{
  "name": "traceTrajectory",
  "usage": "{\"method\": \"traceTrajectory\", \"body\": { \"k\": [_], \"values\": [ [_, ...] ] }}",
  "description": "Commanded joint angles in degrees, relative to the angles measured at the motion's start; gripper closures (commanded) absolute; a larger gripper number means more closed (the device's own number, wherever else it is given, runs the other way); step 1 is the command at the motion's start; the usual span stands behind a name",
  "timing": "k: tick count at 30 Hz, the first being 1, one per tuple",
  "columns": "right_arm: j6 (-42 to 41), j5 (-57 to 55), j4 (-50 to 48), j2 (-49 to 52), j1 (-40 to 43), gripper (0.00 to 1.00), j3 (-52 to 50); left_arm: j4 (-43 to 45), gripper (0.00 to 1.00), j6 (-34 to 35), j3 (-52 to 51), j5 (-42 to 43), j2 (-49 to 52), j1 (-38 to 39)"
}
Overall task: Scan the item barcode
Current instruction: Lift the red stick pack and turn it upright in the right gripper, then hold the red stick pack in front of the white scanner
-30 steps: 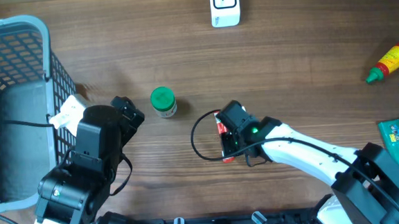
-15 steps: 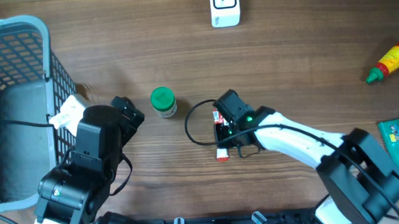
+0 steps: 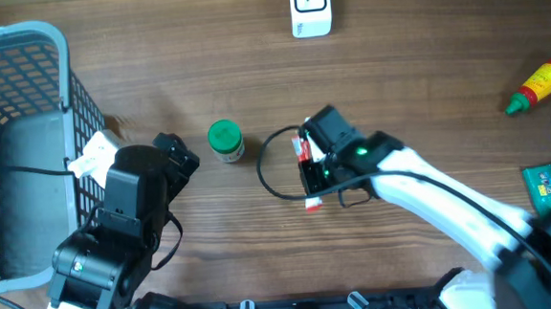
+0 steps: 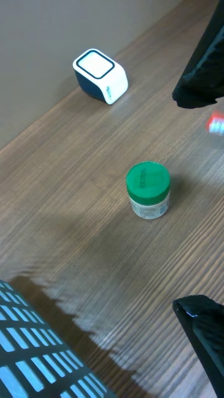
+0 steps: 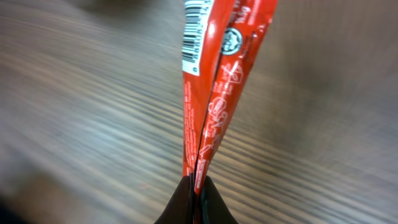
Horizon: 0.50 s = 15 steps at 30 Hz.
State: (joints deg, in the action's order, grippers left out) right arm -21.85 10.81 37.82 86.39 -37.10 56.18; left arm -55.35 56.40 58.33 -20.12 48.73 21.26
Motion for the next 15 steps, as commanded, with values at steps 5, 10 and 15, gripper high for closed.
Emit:
{"method": "traceTrajectory", "body": {
  "k": [5, 10, 15],
  "values": [
    [14.40, -0.35, 3.93, -25.70, -2.29, 0.95, 2.16, -0.02, 0.00, -0.70, 0.94, -0.94, -0.20, -0.17],
    [14.56, 4.28, 4.94, -35.30, -2.27, 0.95, 2.16, -0.02, 0.00, -0.70, 0.94, -0.94, -0.20, -0.17],
    [14.38, 4.28, 5.14, -38.32, -2.27, 0.95, 2.16, -0.02, 0.00, -0.70, 0.94, -0.94, -0.20, -0.15]
  ]
}}
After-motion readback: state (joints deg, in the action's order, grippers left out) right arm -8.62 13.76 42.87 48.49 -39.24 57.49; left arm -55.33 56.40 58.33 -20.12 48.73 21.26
